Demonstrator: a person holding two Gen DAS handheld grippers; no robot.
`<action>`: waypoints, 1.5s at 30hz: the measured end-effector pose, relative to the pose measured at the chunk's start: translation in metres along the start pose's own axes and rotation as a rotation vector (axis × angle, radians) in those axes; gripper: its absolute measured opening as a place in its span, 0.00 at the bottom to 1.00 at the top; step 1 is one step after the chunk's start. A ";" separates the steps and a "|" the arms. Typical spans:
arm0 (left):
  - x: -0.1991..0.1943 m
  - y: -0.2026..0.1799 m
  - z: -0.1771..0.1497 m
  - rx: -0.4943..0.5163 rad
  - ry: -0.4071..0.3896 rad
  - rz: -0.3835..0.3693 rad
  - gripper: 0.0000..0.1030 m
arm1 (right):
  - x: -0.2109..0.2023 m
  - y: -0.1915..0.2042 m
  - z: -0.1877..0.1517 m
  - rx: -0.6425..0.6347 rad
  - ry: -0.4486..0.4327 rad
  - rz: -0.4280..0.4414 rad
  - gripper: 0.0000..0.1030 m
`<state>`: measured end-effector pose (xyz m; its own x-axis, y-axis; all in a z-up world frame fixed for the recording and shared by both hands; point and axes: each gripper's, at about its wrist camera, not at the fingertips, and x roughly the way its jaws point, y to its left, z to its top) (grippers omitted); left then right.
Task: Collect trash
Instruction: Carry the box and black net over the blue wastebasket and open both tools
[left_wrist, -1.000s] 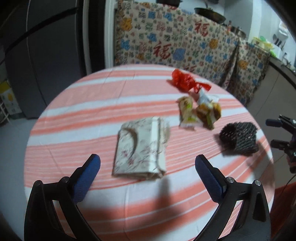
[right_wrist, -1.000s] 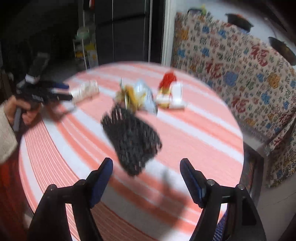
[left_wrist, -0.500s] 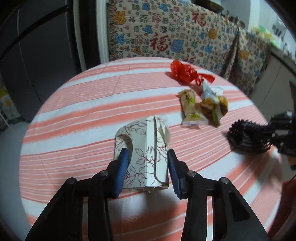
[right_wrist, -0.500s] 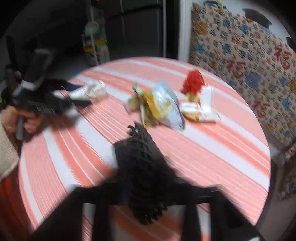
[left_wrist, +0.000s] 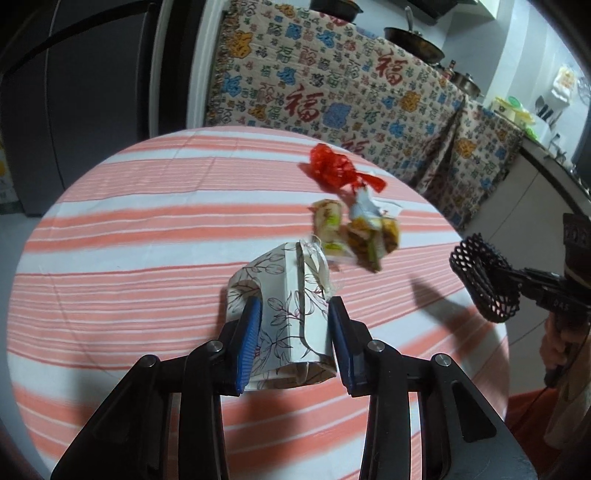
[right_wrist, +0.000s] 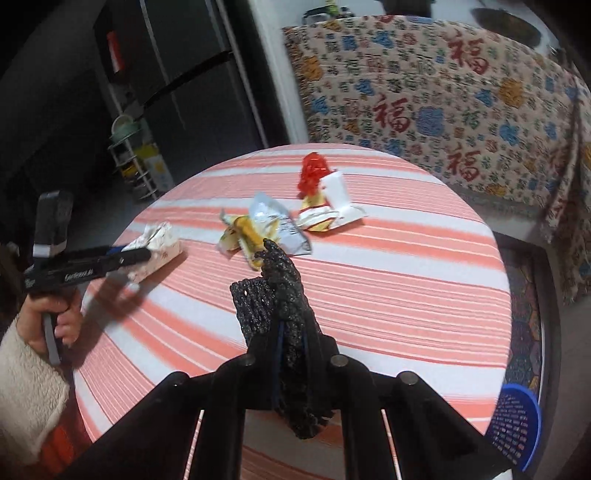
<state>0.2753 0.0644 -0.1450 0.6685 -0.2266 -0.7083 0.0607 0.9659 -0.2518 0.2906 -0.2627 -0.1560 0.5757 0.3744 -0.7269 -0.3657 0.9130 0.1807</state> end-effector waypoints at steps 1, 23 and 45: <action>0.000 -0.009 0.000 0.010 -0.001 -0.006 0.36 | -0.004 -0.006 0.000 0.028 -0.007 0.004 0.09; 0.073 -0.315 -0.017 0.313 0.094 -0.371 0.36 | -0.133 -0.201 -0.091 0.460 -0.065 -0.368 0.09; 0.210 -0.427 -0.066 0.381 0.220 -0.376 0.39 | -0.137 -0.318 -0.154 0.673 -0.022 -0.443 0.12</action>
<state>0.3411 -0.4042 -0.2296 0.3820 -0.5443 -0.7468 0.5542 0.7816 -0.2862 0.2154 -0.6291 -0.2152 0.5810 -0.0485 -0.8124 0.4151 0.8763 0.2446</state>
